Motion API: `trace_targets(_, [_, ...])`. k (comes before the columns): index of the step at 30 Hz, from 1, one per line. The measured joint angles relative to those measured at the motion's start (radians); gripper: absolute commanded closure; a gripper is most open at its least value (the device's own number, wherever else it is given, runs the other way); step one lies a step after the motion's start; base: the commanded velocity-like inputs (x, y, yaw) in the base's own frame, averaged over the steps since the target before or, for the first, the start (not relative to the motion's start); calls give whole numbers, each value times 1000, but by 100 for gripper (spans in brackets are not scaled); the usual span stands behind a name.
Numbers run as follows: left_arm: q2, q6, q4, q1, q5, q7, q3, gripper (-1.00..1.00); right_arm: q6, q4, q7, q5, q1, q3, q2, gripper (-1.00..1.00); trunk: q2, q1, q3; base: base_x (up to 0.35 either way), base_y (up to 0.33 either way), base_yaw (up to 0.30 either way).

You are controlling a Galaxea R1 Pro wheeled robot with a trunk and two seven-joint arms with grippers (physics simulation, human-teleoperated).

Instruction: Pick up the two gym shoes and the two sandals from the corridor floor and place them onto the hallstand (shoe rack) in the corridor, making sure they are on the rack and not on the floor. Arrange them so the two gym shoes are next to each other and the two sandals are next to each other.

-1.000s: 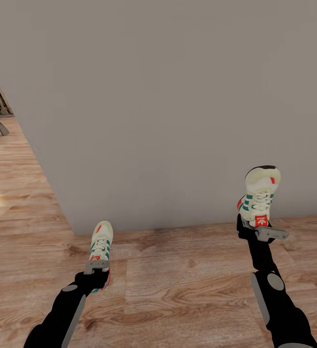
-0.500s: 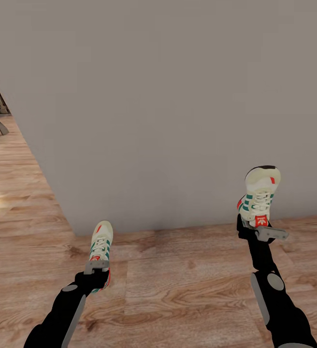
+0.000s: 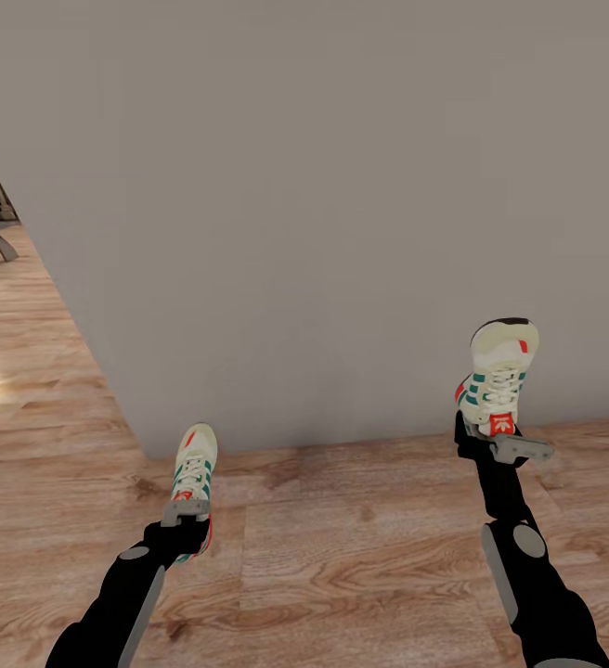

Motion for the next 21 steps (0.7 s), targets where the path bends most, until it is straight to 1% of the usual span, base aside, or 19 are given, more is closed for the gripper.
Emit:
trace_targets(9, [0,0,0,-1,0,-3,-1,100,0,5,-1,-1,0,1,3,100,63,-34,28,0,0,0])
trace_targets(10, [0,0,0,-2,-1,-3,-1,100,0,28,-1,-1,0,2,2,100,70,-38,31,0,0,0])
trace_targets(13, [0,0,-1,-2,-5,-3,-3,100,0,43,-2,0,0,2,3,100,91,-50,41,0,0,0])
trace_targets(14, [0,0,-1,-2,-7,-3,-6,100,1,91,-7,-7,0,3,3,100,91,-50,41,0,0,0])
trace_targets(16, [1,0,-1,-1,-7,-3,-6,100,1,137,-8,-9,0,3,3,100,91,-50,41,0,0,0])
trace_targets(17, [1,0,-3,-1,-8,1,-5,100,1,208,-12,-3,0,7,7,100,91,-50,41,0,0,0])
trace_targets(18, [1,0,-4,-1,-8,2,-5,100,1,336,-12,-4,0,8,9,100,91,-50,41,0,0,0])
trace_targets(19, [1,0,-16,-1,-6,0,-25,100,4,378,-11,-9,1,7,10,100,91,-50,41,0,0,0])
trace_targets(20, [1,0,-25,-1,-7,1,-41,100,7,381,-5,-11,0,6,9,100,91,-50,41,0,0,0])
trace_targets(21, [1,0,-27,-1,-9,1,-43,100,7,382,-4,-11,0,6,9,100,91,-50,41,0,0,0])
